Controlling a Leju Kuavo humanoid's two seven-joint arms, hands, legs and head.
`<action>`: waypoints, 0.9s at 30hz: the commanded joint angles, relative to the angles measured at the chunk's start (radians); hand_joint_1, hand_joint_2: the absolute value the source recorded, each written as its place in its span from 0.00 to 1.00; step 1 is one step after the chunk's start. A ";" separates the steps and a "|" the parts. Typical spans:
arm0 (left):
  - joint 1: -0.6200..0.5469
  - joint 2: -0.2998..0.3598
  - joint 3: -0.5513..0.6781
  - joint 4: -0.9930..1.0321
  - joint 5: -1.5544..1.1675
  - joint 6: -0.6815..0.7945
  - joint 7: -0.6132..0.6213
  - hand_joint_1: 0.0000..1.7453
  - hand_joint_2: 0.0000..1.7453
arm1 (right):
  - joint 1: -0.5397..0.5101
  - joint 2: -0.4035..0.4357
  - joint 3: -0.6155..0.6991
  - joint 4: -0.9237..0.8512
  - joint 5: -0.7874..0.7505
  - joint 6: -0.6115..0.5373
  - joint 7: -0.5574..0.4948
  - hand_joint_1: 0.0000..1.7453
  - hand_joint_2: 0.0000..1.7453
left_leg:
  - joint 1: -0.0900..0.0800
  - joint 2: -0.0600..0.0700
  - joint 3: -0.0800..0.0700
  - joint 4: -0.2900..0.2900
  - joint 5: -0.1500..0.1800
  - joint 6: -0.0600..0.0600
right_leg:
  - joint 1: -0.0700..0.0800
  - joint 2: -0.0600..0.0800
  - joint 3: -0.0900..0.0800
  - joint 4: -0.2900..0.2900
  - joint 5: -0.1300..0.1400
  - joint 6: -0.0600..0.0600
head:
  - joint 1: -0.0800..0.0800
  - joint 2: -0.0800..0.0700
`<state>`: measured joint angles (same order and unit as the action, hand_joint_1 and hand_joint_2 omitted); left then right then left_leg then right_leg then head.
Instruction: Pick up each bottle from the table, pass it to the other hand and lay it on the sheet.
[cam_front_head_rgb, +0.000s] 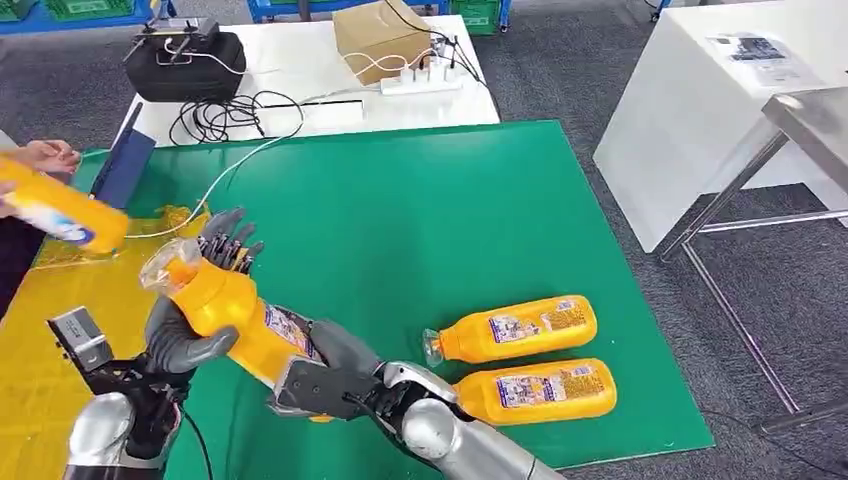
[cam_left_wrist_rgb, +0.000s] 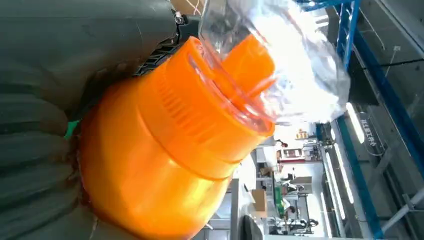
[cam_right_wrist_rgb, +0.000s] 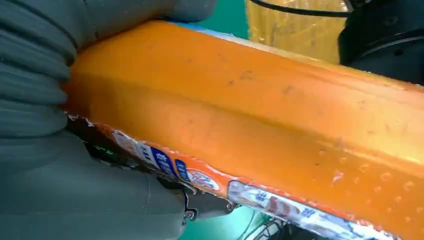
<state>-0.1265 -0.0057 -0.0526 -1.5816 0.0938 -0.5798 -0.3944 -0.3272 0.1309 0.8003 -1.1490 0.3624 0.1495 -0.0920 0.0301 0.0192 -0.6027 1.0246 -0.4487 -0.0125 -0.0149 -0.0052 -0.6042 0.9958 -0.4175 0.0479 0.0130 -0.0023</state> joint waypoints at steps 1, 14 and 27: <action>-0.056 0.082 -0.163 0.078 -0.077 -0.057 -0.064 1.00 1.00 | -0.079 -0.027 0.091 0.122 -0.017 0.013 0.016 1.00 1.00 | 0.000 -0.004 0.004 -0.002 0.000 0.002 | 0.000 -0.002 0.004 -0.001 -0.001 -0.002 | 0.000 0.000; 0.059 0.140 -0.114 -0.014 -0.130 -0.035 -0.121 1.00 1.00 | -0.122 0.014 0.114 0.156 -0.044 0.025 -0.007 1.00 1.00 | 0.000 0.004 0.004 -0.002 -0.002 0.002 | 0.000 0.006 0.003 0.000 0.000 -0.002 | 0.000 0.000; 0.128 0.180 -0.019 -0.170 -0.768 0.508 -0.202 1.00 1.00 | -0.050 -0.114 -0.040 -0.170 0.033 -0.086 0.040 0.00 1.00 | 0.000 -0.002 -0.002 0.000 0.000 0.002 | 0.000 -0.001 0.000 0.001 -0.001 -0.001 | 0.000 0.000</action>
<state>-0.0432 0.1129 -0.1217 -1.6557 -0.2883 -0.4179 -0.5749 -0.3828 0.1156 0.8564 -1.1086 0.3700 0.0724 -0.0759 0.0303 0.0186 -0.6045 1.0245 -0.4487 -0.0125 -0.0148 -0.0057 -0.6045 0.9962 -0.4179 0.0479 0.0134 -0.0023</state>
